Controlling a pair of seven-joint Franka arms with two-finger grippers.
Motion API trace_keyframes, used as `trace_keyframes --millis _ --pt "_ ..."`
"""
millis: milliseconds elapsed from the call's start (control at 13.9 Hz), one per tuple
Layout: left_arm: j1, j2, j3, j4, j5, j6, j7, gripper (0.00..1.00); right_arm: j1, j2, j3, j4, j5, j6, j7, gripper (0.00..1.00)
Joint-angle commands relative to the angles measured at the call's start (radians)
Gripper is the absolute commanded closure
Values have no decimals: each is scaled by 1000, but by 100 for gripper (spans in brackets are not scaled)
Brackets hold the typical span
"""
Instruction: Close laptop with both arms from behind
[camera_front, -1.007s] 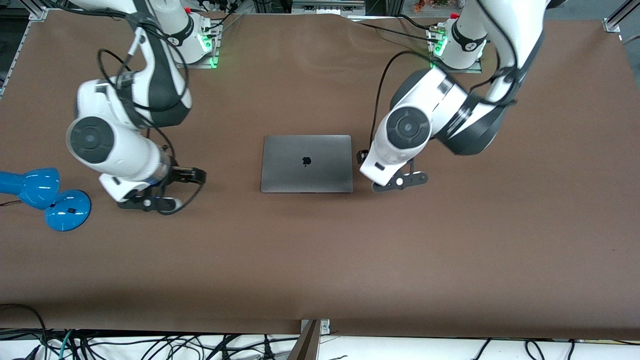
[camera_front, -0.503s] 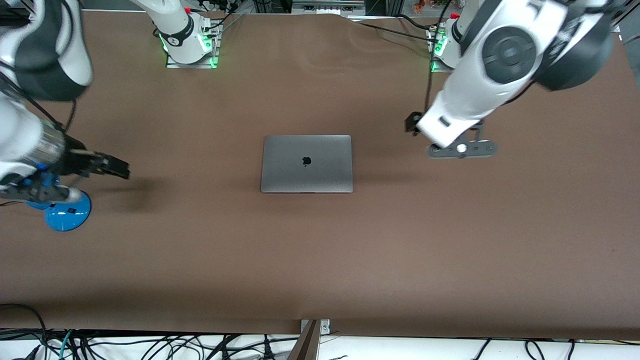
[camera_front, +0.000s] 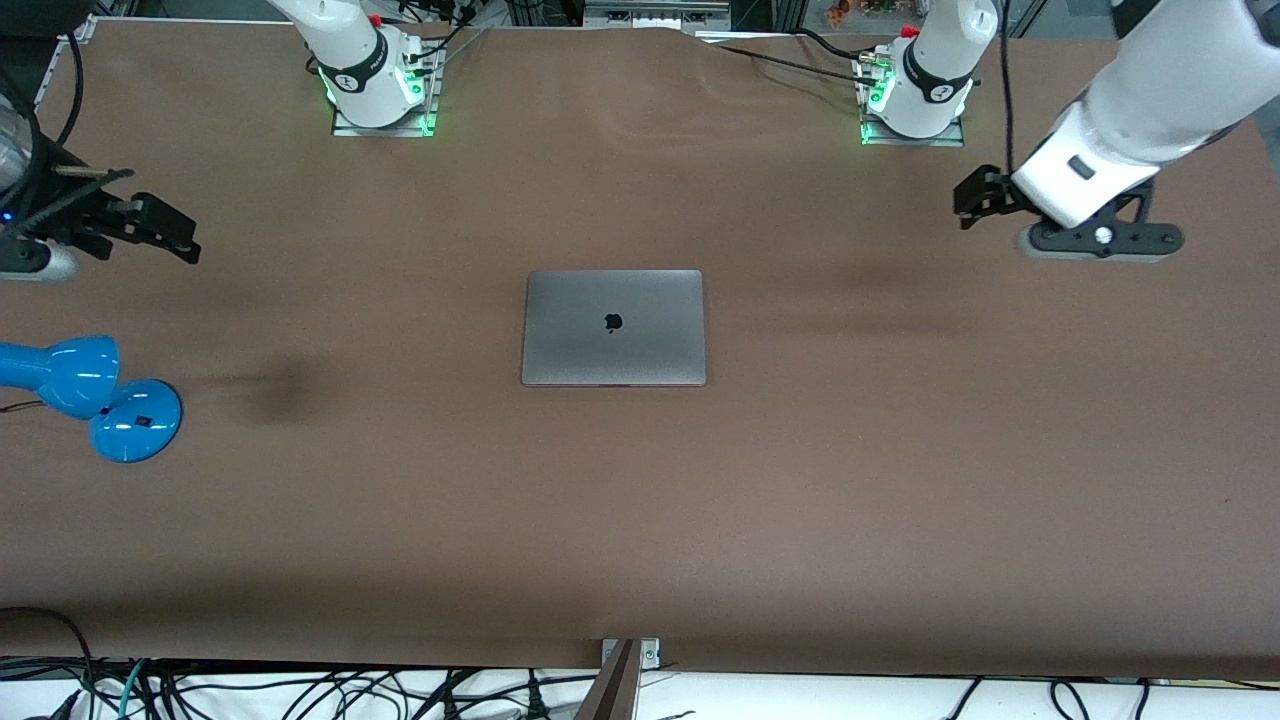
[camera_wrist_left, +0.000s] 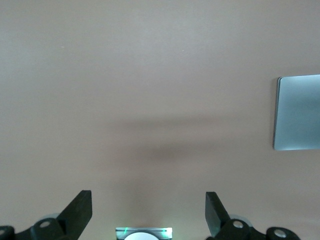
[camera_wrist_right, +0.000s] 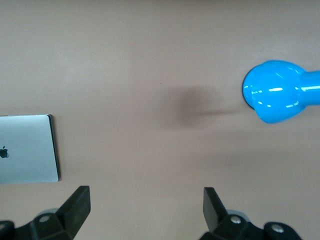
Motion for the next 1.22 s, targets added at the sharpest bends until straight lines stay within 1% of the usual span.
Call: trace_keyframes --millis 0,216,288,431,791,935,1150 --pt "-11 -92 58 -79 -26 25 93 0 -47 -20 25 -40 -6 21 4 0" --pt "-26 -123 132 -90 -26 26 193 0 -35 -9 28 -37 -6 12 10 0" --pt "-26 -122 140 -83 -14 28 233 0 -31 -3 28 -32 -6 13 14 0" --pt "-17 -112 146 -55 -14 28 250 0 -28 2 31 -32 -10 13 21 0" --pt "17 -40 122 49 -29 22 232 0 -28 3 31 -30 -7 13 18 0" --pt "32 -23 109 55 -29 22 230 0 -28 2 31 -32 -7 12 18 0" --pt "80 -5 50 57 -26 22 229 0 -28 0 31 -32 -9 12 21 0"
